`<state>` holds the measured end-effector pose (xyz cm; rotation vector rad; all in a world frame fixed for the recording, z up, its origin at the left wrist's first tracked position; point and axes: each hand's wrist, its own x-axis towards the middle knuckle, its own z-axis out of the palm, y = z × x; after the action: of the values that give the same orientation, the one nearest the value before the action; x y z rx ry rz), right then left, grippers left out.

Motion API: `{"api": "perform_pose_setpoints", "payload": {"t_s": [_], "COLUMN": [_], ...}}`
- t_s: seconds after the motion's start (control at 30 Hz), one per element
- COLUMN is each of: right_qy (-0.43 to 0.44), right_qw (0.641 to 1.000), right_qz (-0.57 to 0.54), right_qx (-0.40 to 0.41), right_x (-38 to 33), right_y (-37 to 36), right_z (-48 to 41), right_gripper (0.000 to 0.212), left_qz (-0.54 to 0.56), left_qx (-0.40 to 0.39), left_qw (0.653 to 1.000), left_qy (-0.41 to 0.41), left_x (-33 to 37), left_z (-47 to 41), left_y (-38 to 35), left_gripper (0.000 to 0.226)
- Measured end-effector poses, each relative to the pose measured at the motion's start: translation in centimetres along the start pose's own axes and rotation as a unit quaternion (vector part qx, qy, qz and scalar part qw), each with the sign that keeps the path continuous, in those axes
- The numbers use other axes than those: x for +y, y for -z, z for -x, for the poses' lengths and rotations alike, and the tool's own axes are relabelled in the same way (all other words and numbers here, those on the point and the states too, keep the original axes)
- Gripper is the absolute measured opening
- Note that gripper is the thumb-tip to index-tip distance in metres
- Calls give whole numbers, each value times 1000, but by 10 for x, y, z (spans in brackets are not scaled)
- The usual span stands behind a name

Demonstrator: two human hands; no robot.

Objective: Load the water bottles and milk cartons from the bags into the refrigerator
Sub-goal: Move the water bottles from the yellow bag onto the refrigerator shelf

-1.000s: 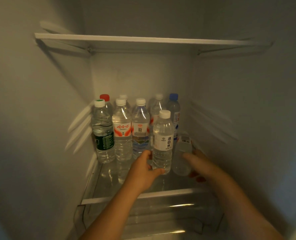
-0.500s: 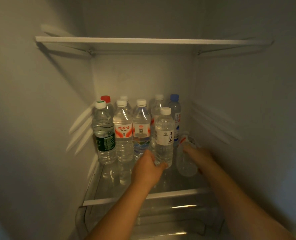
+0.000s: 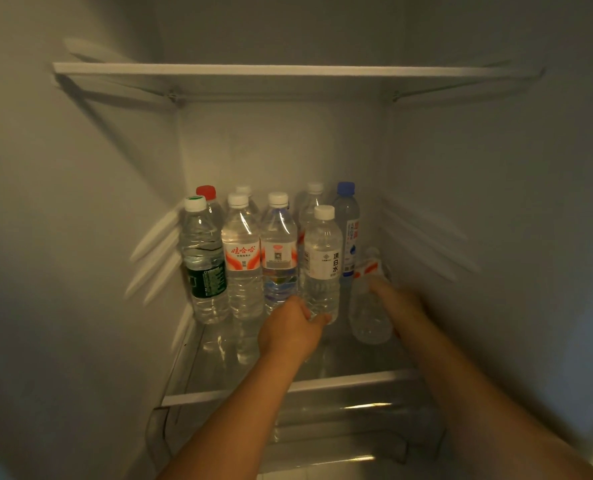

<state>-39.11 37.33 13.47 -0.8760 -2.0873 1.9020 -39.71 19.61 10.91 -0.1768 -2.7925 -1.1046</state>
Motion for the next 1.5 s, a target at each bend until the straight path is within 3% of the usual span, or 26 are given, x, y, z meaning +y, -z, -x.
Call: {"api": "perform_pose_setpoints", "payload": {"t_s": [0.23, 0.43, 0.67, 0.87, 1.1, 1.2, 1.33, 1.4, 1.5], "right_qy": [114, 231, 244, 236, 266, 260, 331, 389, 408], "right_qw": [993, 972, 963, 967, 952, 951, 937, 916, 894], "right_qz": [-36, 9, 64, 68, 148, 162, 99, 86, 187], "right_qx": [-8, -28, -96, -72, -33, -33, -52, -39, 5], "right_x": [10, 10, 5, 11, 14, 17, 23, 30, 43], "right_y": [1, -7, -8, -19, -25, -29, -32, -30, -26], "right_z": [1, -3, -15, -14, -4, 5, 35, 55, 86], "right_gripper": [7, 46, 43, 41, 7, 14, 14, 27, 55], "left_qz": [-20, -57, -112, -154, -164, -123, 5, -47, -178], "left_qx": [-3, 1, -2, 22, 37, 10, 3, 37, 95], "left_qw": [1000, 998, 993, 986, 984, 992, 999, 996, 977], "left_qy": [2, 15, 44, 59, 51, 19, -37, -62, -75], "left_x": [0, -1, 4, 5, 10, 2, -13, -17, -29], "left_z": [-2, -12, -26, -32, -20, -12, 13, 37, 79], "left_y": [0, -4, -12, -19, -15, -14, -8, -1, 11], "left_gripper": [32, 46, 43, 41, 35, 32, 27, 23, 37]}}
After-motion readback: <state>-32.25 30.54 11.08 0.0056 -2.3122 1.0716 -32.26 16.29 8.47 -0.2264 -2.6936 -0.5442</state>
